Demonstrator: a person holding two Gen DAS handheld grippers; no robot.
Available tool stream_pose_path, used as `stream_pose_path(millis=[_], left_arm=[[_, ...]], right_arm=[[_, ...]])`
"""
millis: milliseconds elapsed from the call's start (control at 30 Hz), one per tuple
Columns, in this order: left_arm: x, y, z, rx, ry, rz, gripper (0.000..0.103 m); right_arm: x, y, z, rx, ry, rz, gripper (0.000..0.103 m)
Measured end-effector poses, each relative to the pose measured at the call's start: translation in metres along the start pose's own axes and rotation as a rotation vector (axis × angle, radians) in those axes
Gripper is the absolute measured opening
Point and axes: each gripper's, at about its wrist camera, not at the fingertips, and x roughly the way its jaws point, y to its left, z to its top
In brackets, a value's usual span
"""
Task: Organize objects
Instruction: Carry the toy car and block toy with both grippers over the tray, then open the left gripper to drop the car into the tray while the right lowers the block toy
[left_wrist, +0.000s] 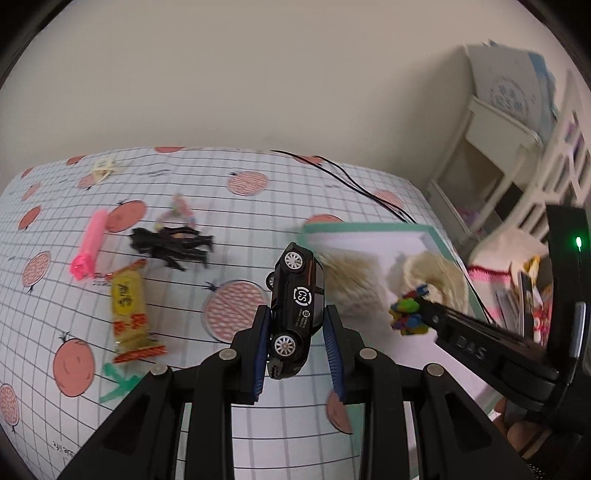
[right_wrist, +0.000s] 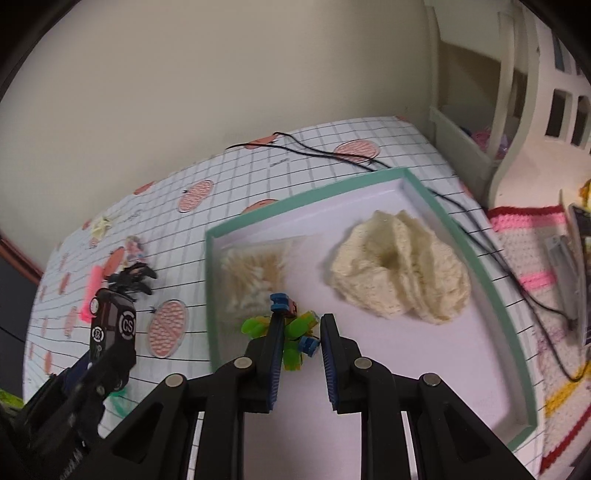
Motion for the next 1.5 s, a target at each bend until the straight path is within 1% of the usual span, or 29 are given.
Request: stream_pose_path(millis=[100, 233, 533, 733, 867, 1033, 1233, 1300, 1367, 1500], left_arm=[[0.005, -0.014, -0.004, 0.027, 0.019, -0.014, 0.030], [0.013, -0.025, -0.008, 0.036, 0.048, -0.039, 0.030], [0.033, -0.040, -0.018, 0.003, 0.134, -0.103, 0.030], [0.044, -0.045, -0.024, -0.017, 0.178, -0.135, 0.030], [0.045, -0.048, -0.026, -0.026, 0.182, -0.160, 0.030], [0.042, -0.052, -0.026, -0.008, 0.175, -0.166, 0.030], [0.041, -0.047, -0.025, -0.026, 0.166, -0.159, 0.030], [0.041, -0.045, -0.024, -0.036, 0.162, -0.154, 0.030], [0.041, -0.043, -0.023, -0.036, 0.155, -0.142, 0.030], [0.040, -0.038, -0.022, -0.040, 0.148, -0.133, 0.030]], right_arm=[[0.001, -0.005, 0.000, 0.001, 0.002, -0.016, 0.022], [0.001, -0.014, -0.001, 0.010, 0.000, -0.049, 0.022], [0.009, -0.033, -0.005, 0.086, 0.034, -0.053, 0.022], [0.012, -0.036, -0.007, 0.101, 0.050, -0.052, 0.022], [0.013, -0.036, -0.008, 0.103, 0.057, -0.047, 0.022], [0.014, -0.038, -0.008, 0.109, 0.057, -0.045, 0.023], [0.012, -0.036, -0.006, 0.104, 0.042, -0.051, 0.024], [0.010, -0.036, -0.005, 0.102, 0.034, -0.054, 0.034], [0.008, -0.037, -0.005, 0.105, 0.026, -0.063, 0.040], [0.007, -0.040, -0.004, 0.115, 0.020, -0.068, 0.041]])
